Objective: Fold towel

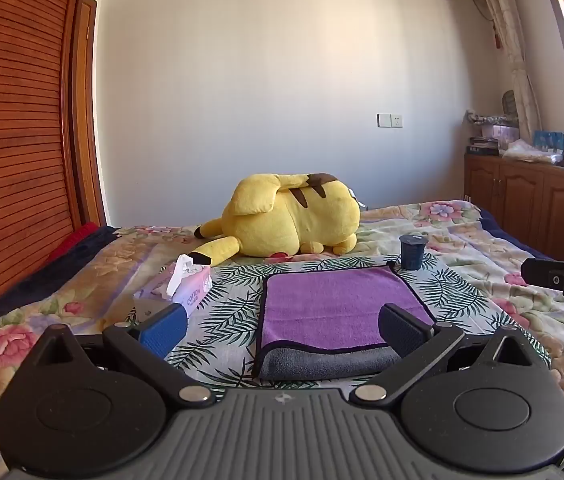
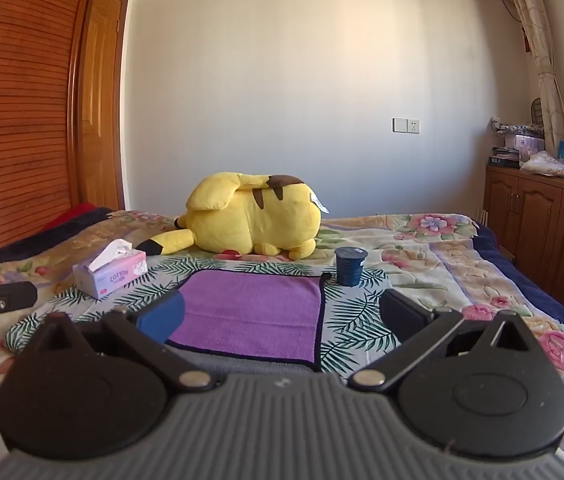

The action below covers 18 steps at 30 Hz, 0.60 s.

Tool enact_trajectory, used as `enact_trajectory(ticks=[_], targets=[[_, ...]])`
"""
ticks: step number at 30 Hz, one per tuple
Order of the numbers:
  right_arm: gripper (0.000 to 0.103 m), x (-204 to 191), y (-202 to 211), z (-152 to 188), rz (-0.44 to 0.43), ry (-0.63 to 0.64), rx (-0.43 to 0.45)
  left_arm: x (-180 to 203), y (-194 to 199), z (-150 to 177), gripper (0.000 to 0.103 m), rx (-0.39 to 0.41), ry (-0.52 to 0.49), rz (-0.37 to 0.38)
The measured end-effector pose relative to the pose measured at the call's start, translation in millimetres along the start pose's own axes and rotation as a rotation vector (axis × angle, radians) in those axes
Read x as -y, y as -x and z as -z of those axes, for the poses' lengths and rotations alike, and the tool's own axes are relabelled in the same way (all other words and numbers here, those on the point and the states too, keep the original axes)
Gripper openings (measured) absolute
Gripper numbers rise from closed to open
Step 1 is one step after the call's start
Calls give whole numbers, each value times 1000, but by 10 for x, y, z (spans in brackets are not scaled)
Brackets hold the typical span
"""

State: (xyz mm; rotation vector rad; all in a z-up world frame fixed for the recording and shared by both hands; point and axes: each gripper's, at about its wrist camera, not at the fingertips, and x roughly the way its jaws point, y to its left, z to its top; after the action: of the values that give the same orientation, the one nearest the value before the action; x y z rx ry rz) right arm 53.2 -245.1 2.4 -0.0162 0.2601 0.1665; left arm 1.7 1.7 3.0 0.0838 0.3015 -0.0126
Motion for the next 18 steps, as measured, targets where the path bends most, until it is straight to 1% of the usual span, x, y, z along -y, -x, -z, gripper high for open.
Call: enact_trajectory(ticks=[18], targets=[[103,-4,2,-1,0,0,-4,-14,6,-19,87,-1,0,0]])
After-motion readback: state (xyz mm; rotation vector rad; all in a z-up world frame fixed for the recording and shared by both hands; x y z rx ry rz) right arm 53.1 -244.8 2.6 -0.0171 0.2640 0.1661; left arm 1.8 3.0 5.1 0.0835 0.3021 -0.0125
